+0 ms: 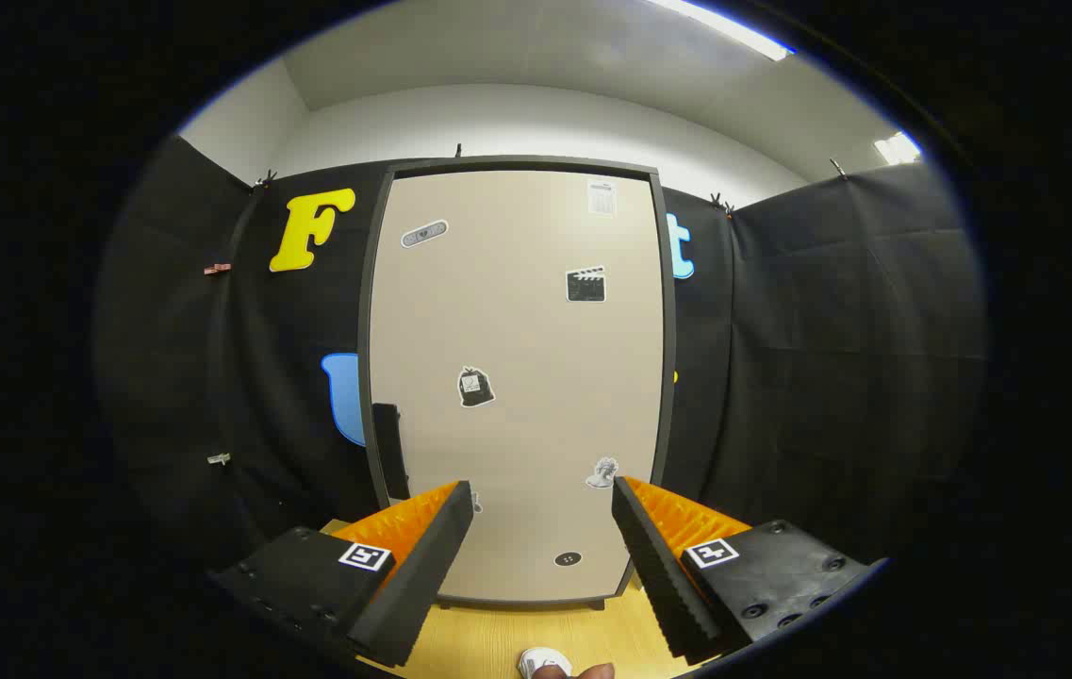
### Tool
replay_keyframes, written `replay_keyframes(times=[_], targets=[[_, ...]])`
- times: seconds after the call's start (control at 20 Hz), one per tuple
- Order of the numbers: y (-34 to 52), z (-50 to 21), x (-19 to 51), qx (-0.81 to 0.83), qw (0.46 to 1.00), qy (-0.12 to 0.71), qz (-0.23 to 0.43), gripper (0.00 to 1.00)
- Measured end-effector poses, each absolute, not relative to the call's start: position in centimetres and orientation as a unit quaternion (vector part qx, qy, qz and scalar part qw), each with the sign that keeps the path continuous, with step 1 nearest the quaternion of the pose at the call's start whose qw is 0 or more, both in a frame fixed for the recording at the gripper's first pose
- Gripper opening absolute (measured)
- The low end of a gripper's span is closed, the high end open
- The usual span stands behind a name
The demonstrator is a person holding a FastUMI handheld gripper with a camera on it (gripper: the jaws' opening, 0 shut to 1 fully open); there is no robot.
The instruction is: Open the shoe cabinet door, grab the shoes and put them into the shoe cabinet, then close the shoe cabinet door.
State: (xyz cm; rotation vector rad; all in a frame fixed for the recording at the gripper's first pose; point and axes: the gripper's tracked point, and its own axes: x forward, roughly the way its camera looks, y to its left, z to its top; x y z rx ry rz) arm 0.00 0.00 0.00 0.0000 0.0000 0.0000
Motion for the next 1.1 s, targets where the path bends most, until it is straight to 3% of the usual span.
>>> replay_keyframes(times=[1.1], targets=[[0.78, 0.25, 0.04, -0.001, 1.0, 0.003, -0.005, 0.97]])
